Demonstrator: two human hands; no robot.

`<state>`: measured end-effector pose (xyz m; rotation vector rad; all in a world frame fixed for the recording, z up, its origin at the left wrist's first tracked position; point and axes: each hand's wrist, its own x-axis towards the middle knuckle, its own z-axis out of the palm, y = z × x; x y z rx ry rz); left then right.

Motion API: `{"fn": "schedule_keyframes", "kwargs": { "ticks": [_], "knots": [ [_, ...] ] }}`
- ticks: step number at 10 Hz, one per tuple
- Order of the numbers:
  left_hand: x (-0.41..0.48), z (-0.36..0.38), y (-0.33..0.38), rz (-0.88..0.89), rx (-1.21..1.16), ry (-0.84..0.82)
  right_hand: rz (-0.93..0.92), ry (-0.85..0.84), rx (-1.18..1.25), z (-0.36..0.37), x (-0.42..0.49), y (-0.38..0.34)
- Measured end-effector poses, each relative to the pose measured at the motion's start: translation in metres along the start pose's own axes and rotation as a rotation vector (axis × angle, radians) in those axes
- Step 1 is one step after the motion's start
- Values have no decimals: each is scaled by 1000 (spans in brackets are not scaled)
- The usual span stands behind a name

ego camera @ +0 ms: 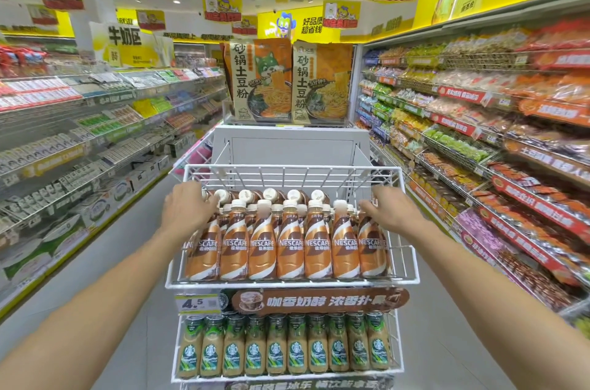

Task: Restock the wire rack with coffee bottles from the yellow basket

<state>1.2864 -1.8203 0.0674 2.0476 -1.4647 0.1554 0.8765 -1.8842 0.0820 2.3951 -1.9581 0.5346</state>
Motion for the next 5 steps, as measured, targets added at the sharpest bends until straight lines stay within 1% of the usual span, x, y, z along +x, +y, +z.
{"fn": "schedule_keyframes", "kwargs": {
  "ticks": [1, 2, 3, 4, 5],
  "knots": [
    [-12, -15, 19, 267, 168, -62, -39, -25, -64, -10, -13, -16],
    [-39, -27, 45, 463, 294, -225, -105, -113, -128, -12, -34, -34],
    [-81, -41, 67, 498, 304, -390, -190, -180, -183, -18, -65, -54],
    [-129, -56, 83, 517, 358, -458, -249, -180, -238, -17, -107, -66],
    [-178, -65, 96, 485, 388, -448, -301, -195, -226, -14, -152, -57]
  ]
}}
